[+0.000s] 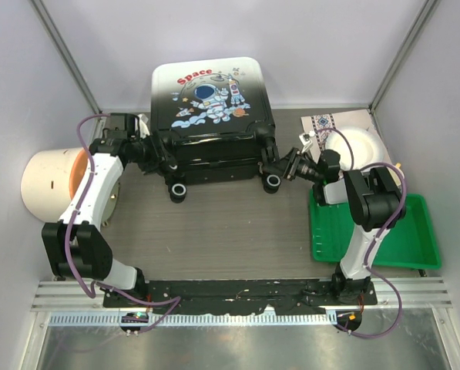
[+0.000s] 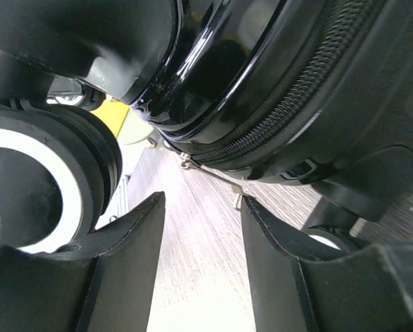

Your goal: Open, take out, and arrange the luggage

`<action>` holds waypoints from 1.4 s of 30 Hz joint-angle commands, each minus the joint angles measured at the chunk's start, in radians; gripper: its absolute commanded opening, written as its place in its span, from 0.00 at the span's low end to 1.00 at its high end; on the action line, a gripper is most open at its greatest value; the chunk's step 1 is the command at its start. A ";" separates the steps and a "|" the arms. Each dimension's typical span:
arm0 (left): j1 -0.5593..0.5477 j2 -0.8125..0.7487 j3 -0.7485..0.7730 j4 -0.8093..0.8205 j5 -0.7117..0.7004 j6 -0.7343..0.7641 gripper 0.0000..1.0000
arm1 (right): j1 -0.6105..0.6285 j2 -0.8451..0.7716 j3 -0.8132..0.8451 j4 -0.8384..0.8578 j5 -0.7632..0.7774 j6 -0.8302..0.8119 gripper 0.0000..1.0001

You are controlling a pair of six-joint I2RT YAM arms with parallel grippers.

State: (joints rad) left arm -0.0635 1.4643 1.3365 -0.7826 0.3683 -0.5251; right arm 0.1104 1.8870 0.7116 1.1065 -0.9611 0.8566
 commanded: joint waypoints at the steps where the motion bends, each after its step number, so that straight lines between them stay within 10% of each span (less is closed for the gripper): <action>1: -0.002 -0.055 0.046 0.163 0.103 -0.029 0.00 | 0.035 0.004 0.019 0.184 -0.018 0.081 0.52; 30: -0.007 -0.030 -0.146 0.197 -0.112 0.056 0.00 | -0.060 -0.300 -0.165 -0.189 0.082 -0.476 0.59; 42: -0.007 -0.096 -0.201 0.241 0.009 0.057 0.00 | 0.256 -0.401 -0.313 -0.010 0.768 -0.768 0.60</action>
State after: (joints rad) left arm -0.0727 1.3930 1.1690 -0.6075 0.3450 -0.4873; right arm 0.3199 1.4731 0.3851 0.9554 -0.4492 0.1837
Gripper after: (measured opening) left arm 0.544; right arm 0.597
